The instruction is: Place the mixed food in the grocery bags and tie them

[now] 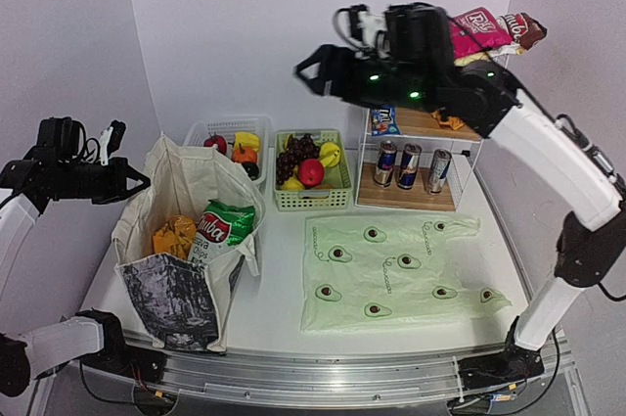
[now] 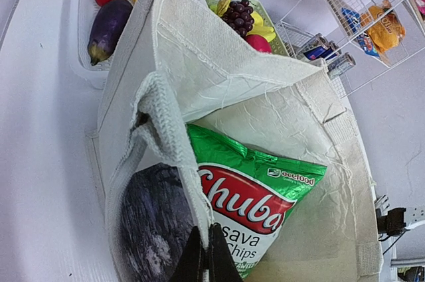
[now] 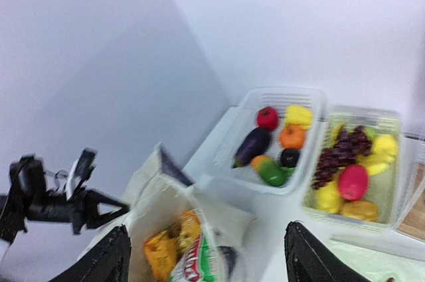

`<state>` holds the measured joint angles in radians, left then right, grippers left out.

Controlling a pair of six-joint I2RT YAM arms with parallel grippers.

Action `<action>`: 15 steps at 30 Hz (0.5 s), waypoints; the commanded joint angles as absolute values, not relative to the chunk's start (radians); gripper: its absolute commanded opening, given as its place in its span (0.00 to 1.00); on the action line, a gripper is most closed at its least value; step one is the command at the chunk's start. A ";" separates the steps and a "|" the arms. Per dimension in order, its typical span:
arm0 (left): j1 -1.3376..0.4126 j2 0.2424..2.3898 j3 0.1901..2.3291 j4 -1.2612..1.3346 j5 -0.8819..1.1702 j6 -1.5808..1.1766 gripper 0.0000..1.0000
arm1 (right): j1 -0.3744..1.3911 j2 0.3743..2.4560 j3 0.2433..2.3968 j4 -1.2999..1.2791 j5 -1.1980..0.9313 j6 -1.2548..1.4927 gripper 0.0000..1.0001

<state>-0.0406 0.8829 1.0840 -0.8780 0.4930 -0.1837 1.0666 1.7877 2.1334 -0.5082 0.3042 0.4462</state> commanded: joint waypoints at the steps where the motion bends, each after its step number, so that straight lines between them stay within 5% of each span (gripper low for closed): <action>1: -0.041 0.873 1.084 -0.827 0.463 -0.173 0.00 | 0.873 1.684 1.920 -0.721 0.320 0.608 0.74; 6: -0.041 0.870 1.079 -0.825 0.459 -0.166 0.00 | 0.726 1.595 1.787 -0.722 0.291 0.745 0.72; 11: -0.041 0.873 1.074 -0.818 0.465 -0.175 0.00 | 0.614 1.624 1.762 -0.707 0.248 0.877 0.85; 15: -0.041 0.874 1.081 -0.817 0.467 -0.177 0.00 | 0.567 1.669 1.736 -0.620 0.228 0.983 0.83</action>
<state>-0.0406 0.8825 1.0836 -0.8772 0.4847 -0.1820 0.6045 1.6416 1.7538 -0.7101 0.2644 0.8317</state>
